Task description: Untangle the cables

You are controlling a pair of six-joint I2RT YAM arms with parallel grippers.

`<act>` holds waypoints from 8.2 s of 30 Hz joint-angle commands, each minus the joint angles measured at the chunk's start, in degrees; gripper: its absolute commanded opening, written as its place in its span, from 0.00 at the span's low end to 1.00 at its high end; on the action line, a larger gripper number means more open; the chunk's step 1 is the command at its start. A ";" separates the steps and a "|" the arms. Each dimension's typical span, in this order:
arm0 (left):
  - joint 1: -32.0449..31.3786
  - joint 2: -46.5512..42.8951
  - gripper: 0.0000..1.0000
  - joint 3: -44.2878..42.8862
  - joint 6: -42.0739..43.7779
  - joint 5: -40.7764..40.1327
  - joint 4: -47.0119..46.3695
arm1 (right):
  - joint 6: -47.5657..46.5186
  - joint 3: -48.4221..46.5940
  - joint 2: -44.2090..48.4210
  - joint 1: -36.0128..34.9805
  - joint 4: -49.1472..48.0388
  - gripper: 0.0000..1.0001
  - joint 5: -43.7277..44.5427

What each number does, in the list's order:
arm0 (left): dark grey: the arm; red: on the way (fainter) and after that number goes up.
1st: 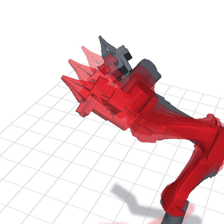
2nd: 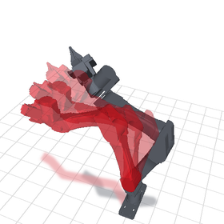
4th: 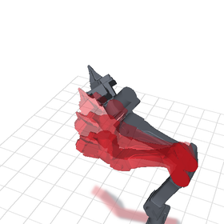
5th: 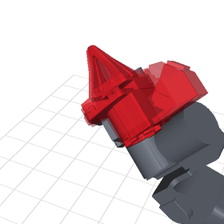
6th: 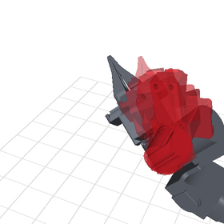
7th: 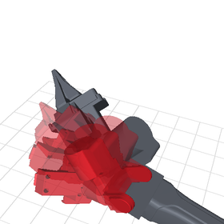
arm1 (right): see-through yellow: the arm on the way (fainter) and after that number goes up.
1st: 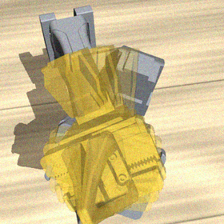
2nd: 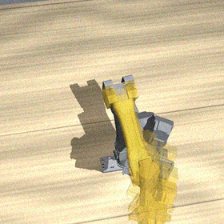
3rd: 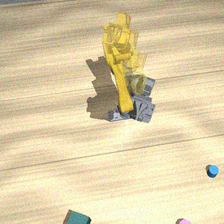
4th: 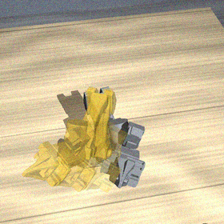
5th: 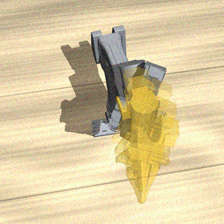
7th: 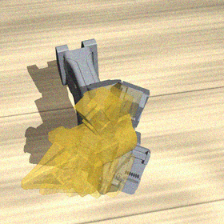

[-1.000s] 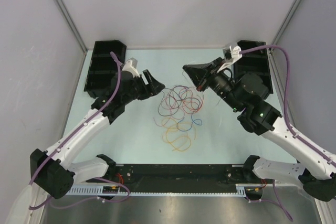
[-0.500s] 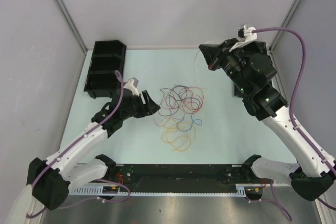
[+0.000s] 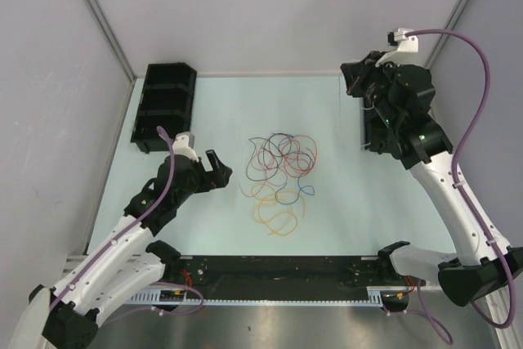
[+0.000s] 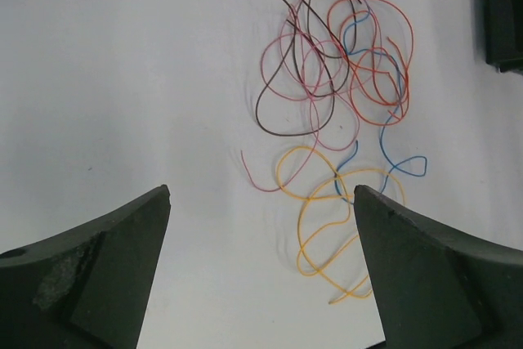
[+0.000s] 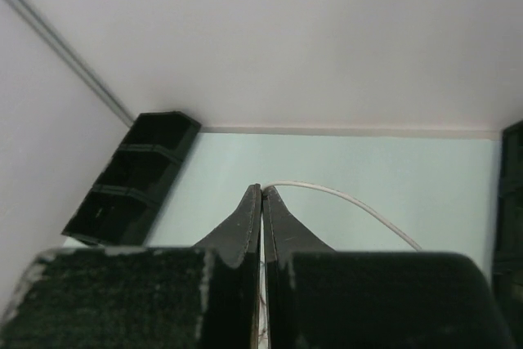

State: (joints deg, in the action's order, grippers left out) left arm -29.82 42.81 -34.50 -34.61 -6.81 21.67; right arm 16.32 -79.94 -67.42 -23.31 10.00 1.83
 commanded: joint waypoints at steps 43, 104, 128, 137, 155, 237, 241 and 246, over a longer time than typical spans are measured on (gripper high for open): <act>0.73 -4.66 1.00 -18.58 11.23 -7.69 21.74 | -6.03 0.75 -5.00 21.02 -2.35 0.00 7.58; 4.25 -5.72 1.00 -18.06 11.93 -5.67 20.25 | 7.68 23.16 -18.27 32.01 -20.37 0.00 0.37; 4.51 -5.19 1.00 -17.97 11.93 -5.85 20.43 | 10.84 20.97 -34.26 35.53 -26.00 0.00 -18.87; 4.69 -5.10 1.00 -17.88 11.93 -5.85 20.34 | 10.14 15.26 -34.36 35.70 -17.22 0.22 -19.93; 4.86 -5.10 1.00 -17.79 11.76 -5.85 20.25 | 15.76 9.28 -16.87 37.64 7.31 0.69 -1.20; -7.00 51.24 0.00 -22.88 14.13 -12.88 -22.12 | 9.96 34.94 2.55 -5.08 14.79 0.64 -6.22; -7.09 44.31 0.00 -31.39 15.45 -14.98 -11.50 | 10.23 34.94 2.73 -5.08 14.17 0.64 -6.75; -8.66 36.30 0.00 -52.91 19.67 -15.95 -1.66 | 10.40 34.77 3.17 -4.73 12.77 0.64 -7.01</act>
State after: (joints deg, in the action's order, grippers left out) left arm -37.15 88.71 -70.61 -19.16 -20.03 15.05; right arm 26.92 -45.01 -65.30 -28.58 25.10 -4.29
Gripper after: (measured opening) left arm 0.010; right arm 0.641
